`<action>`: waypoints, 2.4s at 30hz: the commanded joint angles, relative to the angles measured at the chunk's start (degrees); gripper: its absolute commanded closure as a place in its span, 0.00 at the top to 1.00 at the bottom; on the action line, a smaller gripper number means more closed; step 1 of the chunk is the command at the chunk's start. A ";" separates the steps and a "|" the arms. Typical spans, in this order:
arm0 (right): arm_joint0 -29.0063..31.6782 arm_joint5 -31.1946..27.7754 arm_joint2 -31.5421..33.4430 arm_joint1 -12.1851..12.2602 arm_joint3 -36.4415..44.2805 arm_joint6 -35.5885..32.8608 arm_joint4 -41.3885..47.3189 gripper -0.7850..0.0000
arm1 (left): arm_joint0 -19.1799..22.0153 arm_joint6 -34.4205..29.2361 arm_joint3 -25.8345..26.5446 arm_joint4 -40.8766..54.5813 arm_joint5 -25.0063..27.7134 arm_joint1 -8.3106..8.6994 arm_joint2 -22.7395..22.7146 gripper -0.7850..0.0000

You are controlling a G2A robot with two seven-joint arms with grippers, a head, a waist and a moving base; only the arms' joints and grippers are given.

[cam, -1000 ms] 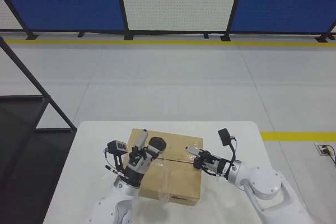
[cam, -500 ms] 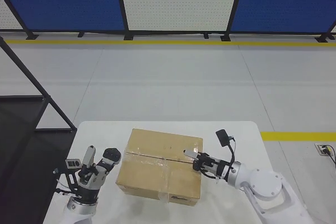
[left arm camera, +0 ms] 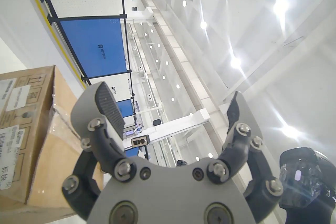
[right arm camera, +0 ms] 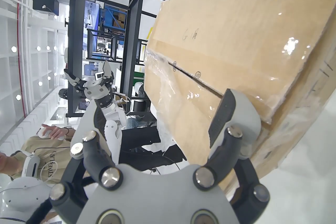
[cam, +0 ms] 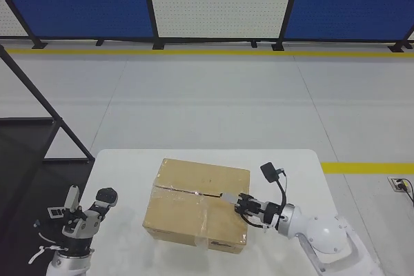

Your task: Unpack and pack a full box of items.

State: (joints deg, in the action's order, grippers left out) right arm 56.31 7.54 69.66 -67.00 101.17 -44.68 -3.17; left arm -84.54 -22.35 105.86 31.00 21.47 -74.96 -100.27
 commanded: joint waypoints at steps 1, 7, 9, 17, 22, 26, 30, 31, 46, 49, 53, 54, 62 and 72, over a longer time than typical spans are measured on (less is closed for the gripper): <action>0.87 -0.42 0.33 0.15 1.23 0.02 -0.54 1.00 | 0.22 -0.15 -0.26 0.04 0.01 0.02 0.19 1.00; 2.86 -1.18 1.28 0.52 3.72 0.10 -1.48 1.00 | 0.72 -0.32 -0.93 0.25 0.08 0.05 0.73 1.00; 3.17 -1.50 1.29 0.59 4.36 0.23 -1.88 1.00 | 0.79 -0.26 -1.07 0.55 0.00 0.06 0.76 1.00; 7.60 -6.51 0.50 1.50 12.61 -1.53 -11.13 1.00 | 1.08 0.06 -1.43 0.67 0.06 0.16 0.45 1.00; 9.62 -8.29 0.71 1.96 15.04 -4.13 -13.48 1.00 | 1.41 0.35 -1.43 0.18 -0.13 0.18 0.86 1.00; 9.62 -8.29 0.71 1.96 15.04 -4.13 -13.48 1.00 | 1.67 0.20 -1.45 -0.06 -0.27 0.16 1.80 1.00; 9.62 -8.29 0.71 1.96 15.04 -4.13 -13.48 1.00 | 2.05 -0.06 -1.30 -0.17 -0.44 0.12 2.96 1.00; 9.74 -8.79 0.68 1.99 15.53 -3.39 -14.52 1.00 | 2.07 -0.05 -1.20 -0.49 -0.36 0.12 3.16 1.00; 12.88 -12.69 -15.70 2.83 31.17 -8.75 -74.12 1.00 | 3.07 1.22 -0.68 -1.17 -1.14 0.15 4.25 1.00; 12.64 -10.18 -20.25 2.21 31.25 -9.25 -82.88 1.00 | 3.32 1.57 -1.00 -1.01 -1.18 0.18 4.02 1.00; 12.64 -10.18 -20.25 2.21 31.25 -9.25 -82.88 1.00 | 3.46 1.78 -1.22 -0.99 -1.07 0.21 3.95 1.00; 12.64 -10.18 -20.25 2.21 31.25 -9.25 -82.88 1.00 | 3.47 1.81 -1.22 -1.01 -1.05 0.21 3.97 1.00; 12.79 -15.05 -22.64 2.37 30.60 -7.75 -91.83 1.00 | 3.50 1.77 -1.70 -0.86 -0.73 0.27 3.93 1.00; 12.07 -18.48 -37.06 0.27 27.52 -5.85 -121.69 1.00 | 4.09 1.76 -2.18 -0.69 -1.12 0.32 4.30 1.00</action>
State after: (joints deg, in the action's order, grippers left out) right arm 68.46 -11.16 33.53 -66.45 129.10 -50.52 -123.09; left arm -80.48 -20.57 103.66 30.29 20.32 -74.64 -96.02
